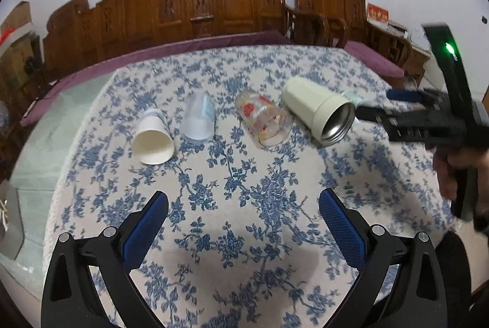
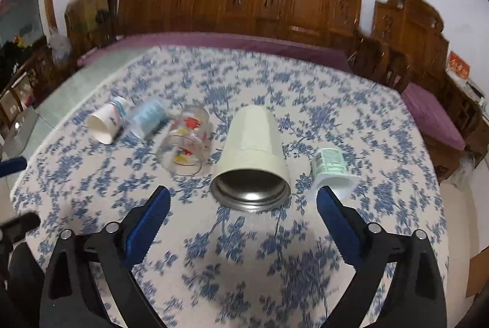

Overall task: Flip cup upside down
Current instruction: 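Move the right tool toward the cream thermos cup lying on its side, then close the right tool around the body of the cream cup, then lift the cup with the right tool, set it back on its side, open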

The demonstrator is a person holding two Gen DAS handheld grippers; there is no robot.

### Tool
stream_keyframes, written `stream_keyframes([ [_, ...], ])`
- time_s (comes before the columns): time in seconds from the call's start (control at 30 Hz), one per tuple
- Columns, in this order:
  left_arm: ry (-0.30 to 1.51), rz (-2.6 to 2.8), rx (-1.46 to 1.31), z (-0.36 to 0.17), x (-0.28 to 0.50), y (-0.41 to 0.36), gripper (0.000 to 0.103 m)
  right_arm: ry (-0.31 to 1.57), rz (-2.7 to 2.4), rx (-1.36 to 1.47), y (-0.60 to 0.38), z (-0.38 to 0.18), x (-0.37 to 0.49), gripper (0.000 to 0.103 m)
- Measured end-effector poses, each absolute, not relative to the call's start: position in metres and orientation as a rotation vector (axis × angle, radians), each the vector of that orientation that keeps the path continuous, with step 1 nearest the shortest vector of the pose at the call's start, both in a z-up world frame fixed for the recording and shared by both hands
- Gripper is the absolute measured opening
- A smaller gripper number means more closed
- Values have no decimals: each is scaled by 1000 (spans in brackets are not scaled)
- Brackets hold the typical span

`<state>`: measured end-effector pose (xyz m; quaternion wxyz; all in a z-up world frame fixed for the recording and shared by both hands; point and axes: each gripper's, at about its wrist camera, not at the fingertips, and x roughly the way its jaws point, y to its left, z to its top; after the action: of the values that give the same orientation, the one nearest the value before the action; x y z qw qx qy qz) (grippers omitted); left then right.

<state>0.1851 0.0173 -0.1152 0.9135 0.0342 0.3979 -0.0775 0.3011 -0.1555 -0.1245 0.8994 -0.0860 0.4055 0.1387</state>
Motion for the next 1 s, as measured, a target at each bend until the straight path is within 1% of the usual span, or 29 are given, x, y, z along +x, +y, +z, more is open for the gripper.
stream_keyframes([
  [0.37, 895, -181, 57, -154, 231, 25, 95, 1028, 287, -160, -144, -148, 400, 94],
  [0.63, 913, -189, 20, -161, 240, 31, 95, 1247, 321, -175, -132, -186, 444, 93],
  [0.67, 911, -190, 19, -160, 240, 31, 95, 1270, 316, -183, -131, -191, 447, 90],
  [0.77, 908, -195, 10, -158, 238, 32, 95, 1321, 294, -216, -126, -199, 456, 86],
  [0.83, 907, -197, 6, -157, 235, 32, 95, 1336, 293, -205, -126, -199, 458, 79],
  [1.0, 886, -187, 6, -145, 226, 34, 95, 1327, 305, -210, -127, -196, 447, 78],
])
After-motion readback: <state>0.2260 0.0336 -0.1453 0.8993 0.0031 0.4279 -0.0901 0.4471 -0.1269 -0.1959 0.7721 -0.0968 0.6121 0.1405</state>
